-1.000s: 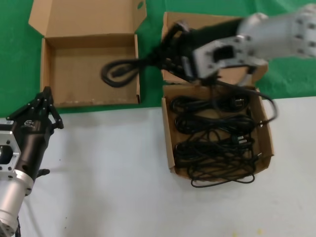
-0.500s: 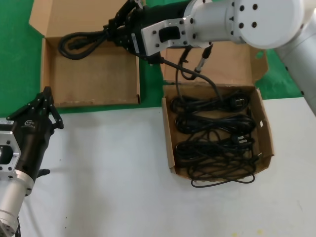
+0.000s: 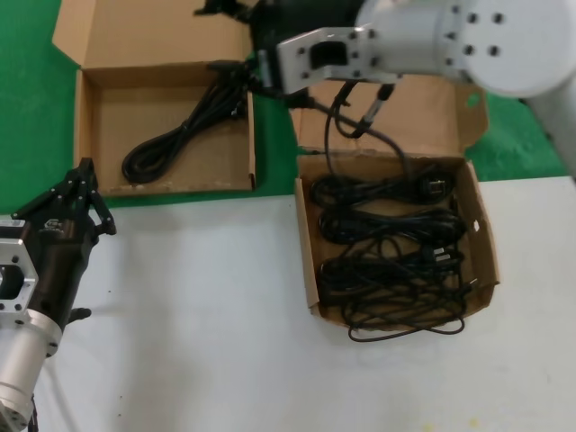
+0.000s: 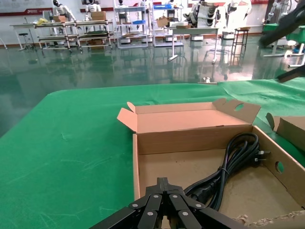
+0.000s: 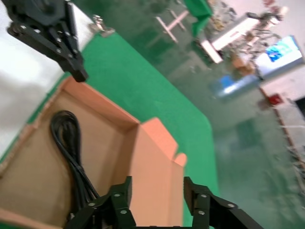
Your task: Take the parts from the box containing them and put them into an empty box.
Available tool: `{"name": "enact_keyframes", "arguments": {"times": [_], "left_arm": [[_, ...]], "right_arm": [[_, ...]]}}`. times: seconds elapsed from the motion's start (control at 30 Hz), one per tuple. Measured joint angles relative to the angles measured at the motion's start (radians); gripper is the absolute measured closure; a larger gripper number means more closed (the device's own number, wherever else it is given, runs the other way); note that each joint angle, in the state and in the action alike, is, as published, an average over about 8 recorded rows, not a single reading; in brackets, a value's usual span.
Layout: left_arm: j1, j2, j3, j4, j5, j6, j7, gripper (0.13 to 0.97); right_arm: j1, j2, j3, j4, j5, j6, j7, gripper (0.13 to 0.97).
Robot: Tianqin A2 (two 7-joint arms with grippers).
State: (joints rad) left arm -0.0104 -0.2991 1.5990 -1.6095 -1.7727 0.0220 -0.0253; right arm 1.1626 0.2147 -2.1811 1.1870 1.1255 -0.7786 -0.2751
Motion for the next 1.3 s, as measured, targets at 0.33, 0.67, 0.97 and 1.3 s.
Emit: {"name": "enact_keyframes", "arguments": {"times": [0.33, 0.67, 0.97, 1.3], "left_arm": [[0.0, 0.0, 0.0, 0.0, 0.0, 0.0, 0.0, 0.952], [0.0, 0.0, 0.0, 0.0, 0.0, 0.0, 0.0, 0.951], [0.0, 0.0, 0.0, 0.0, -0.001, -0.001, 0.001, 0.95], [0.001, 0.0, 0.0, 0.001, -0.004, -0.003, 0.003, 0.887]], "right_arm": [[-0.16, 0.128, 0.155, 0.201, -0.003, 0.115, 0.113, 0.572], [-0.312, 0.225, 0.265, 0.346, -0.005, 0.163, 0.209, 0.359], [-0.348, 0.232, 0.281, 0.36, 0.014, 0.179, 0.218, 0.266], [-0.443, 0.215, 0.316, 0.366, 0.091, 0.249, 0.225, 0.161]]}}
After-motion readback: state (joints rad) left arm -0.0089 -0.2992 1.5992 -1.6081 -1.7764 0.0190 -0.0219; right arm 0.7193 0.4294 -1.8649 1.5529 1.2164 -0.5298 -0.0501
